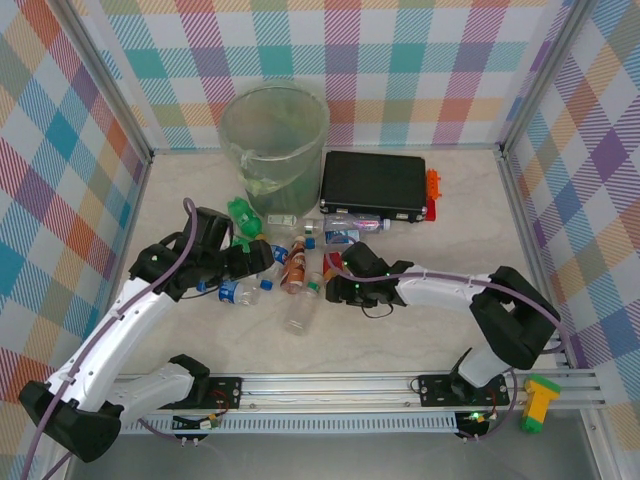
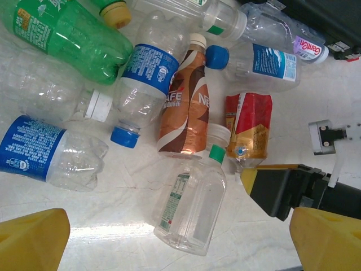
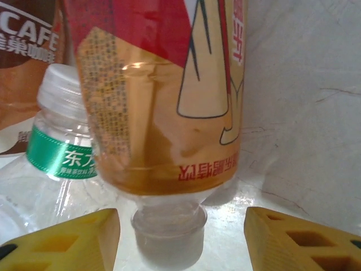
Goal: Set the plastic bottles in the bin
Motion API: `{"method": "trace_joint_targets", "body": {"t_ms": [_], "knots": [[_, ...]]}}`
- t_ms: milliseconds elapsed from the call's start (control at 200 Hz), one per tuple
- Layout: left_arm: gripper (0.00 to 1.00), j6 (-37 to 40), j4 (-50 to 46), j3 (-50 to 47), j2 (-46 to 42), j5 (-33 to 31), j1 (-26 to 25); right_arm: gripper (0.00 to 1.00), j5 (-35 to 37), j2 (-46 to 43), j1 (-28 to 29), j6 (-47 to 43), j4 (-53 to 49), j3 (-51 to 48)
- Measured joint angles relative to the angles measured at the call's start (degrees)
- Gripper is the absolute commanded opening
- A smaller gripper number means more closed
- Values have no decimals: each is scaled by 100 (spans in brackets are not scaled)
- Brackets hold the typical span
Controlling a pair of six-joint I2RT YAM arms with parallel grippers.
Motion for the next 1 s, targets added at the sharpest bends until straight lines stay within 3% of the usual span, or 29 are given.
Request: {"method": "trace_joint_targets", "body": {"t_ms": [125,250,390,620,1000], "knots": [[100,0,-63,13,-11,-2,-4,51,2,157,24,28,157,-15],[100,-2,-208,33,-111,-9,-4,45,4,256,28,17,221,-26],[99,-11,-302,96,-221,-48,-4,29,50,254,44,-85,247,-26],[99,-28,-297,107,-236,-103,-4,29,264,-105,129,-210,-33,-31],[100,-155,-260,354,-160,-723,-9,28,1189,-1926,131,-813,-1086,129]]}}
